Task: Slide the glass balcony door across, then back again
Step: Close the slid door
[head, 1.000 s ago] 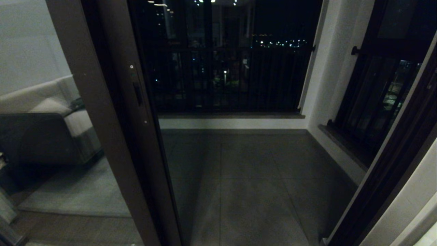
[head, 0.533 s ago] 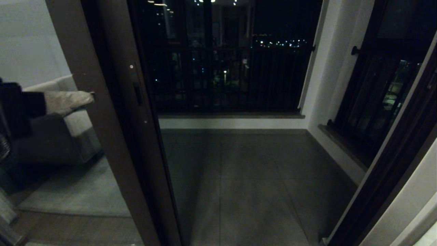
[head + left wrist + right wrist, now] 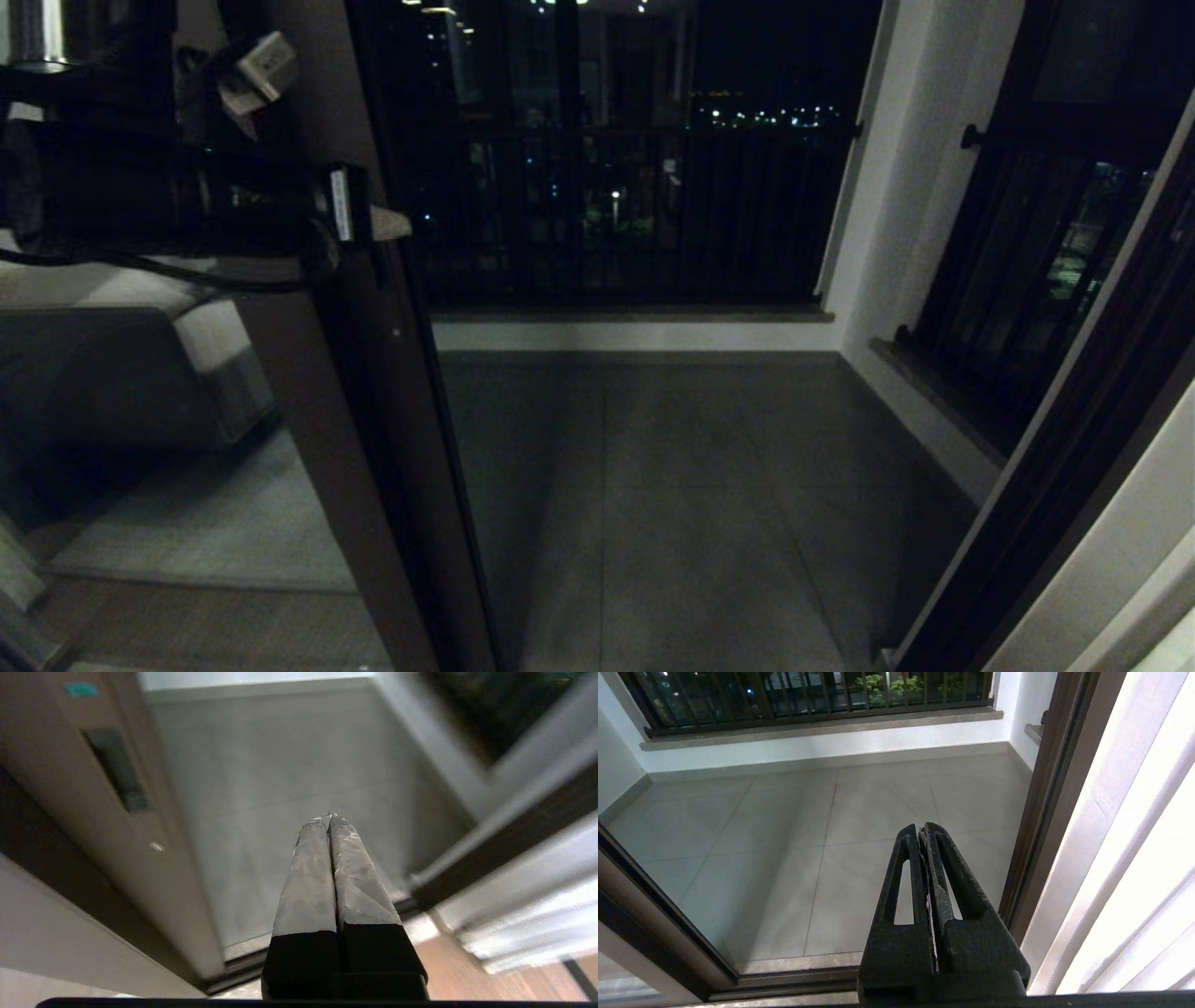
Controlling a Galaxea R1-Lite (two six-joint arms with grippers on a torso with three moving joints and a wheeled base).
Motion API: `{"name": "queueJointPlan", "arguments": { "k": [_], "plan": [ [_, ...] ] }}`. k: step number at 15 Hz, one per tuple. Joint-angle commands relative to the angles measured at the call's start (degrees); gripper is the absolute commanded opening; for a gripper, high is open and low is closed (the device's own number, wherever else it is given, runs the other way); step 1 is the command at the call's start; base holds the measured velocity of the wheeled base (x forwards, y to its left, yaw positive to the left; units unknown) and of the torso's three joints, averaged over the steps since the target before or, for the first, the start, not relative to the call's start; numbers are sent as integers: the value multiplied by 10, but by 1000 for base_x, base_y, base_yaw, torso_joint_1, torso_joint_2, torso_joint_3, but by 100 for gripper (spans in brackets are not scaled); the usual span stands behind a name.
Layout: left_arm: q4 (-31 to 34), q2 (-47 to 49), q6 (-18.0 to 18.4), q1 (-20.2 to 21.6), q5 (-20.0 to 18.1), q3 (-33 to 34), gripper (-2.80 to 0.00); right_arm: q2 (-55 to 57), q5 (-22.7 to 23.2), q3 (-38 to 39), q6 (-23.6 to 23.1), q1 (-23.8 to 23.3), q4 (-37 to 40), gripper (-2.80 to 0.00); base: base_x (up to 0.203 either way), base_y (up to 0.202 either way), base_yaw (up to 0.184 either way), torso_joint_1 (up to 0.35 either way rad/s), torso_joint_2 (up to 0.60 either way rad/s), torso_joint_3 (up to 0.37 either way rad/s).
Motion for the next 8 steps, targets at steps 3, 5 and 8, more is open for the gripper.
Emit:
{"name": "queueJointPlan", "arguments": {
  "k": [3,5,8],
  "plan": [
    [15,96,1,0,69,-83,-280,0,0,0,0,0,0,-280,0,0,0,0,0,0],
    [16,93,2,0,71,-85,0,0,0,0,0,0,0,-280,0,0,0,0,0,0],
    [12,99,14,7,70,-84,0,0,0,0,0,0,0,-280,0,0,0,0,0,0]
  ]
}}
